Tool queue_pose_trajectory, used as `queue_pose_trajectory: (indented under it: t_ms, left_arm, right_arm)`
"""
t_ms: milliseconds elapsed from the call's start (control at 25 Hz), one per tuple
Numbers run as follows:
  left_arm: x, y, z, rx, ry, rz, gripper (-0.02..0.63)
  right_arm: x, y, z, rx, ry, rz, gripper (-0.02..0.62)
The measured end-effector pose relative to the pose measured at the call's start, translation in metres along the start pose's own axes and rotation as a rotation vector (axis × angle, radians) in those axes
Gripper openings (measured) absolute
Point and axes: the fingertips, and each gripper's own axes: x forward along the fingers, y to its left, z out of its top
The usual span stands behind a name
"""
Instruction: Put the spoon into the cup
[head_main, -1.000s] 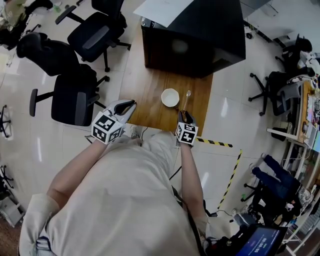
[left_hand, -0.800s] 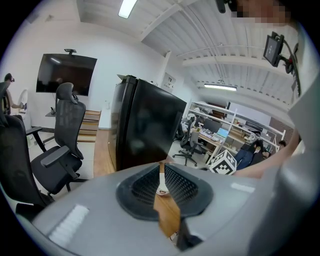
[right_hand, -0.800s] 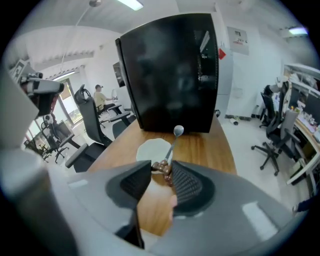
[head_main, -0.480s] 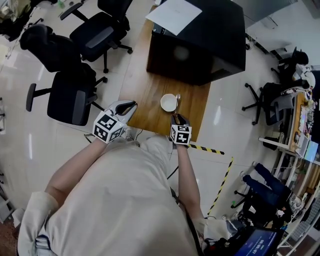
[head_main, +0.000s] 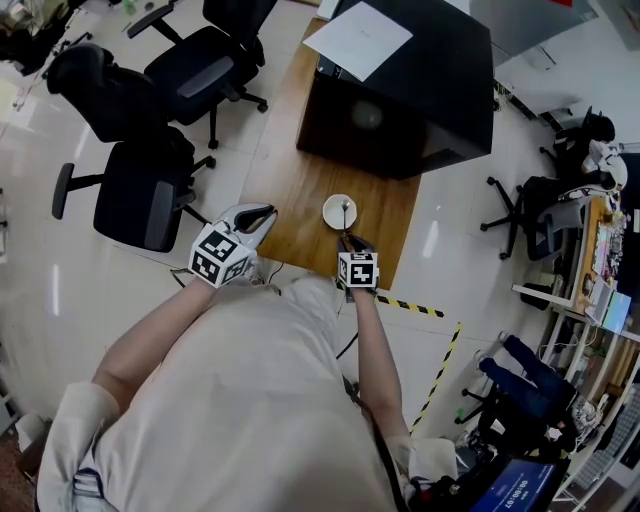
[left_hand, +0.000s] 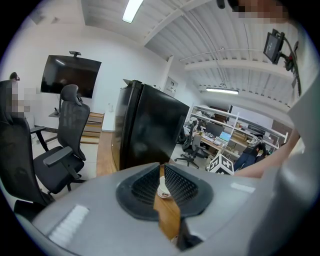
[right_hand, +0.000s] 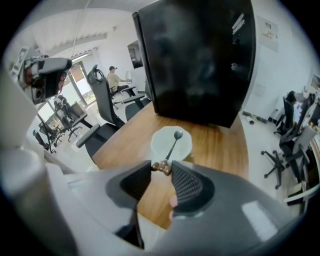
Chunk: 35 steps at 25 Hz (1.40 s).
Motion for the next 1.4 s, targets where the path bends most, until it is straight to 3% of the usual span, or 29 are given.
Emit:
queue_pose_trajectory:
  t_ms: [760, 1400]
  left_arm:
    - [-0.008, 0.010, -0.002, -0.021, -0.027, 0.035, 0.006]
    - [-0.024, 0.011, -0.009, -0.037, -0.047, 0.036, 0.008]
  right_arm:
    - [0.024, 0.000, 0.006, -0.053, 0.088, 0.052, 0.129]
    - [0.037, -0.004, 0.001, 0.038, 0.112, 0.061, 0.130]
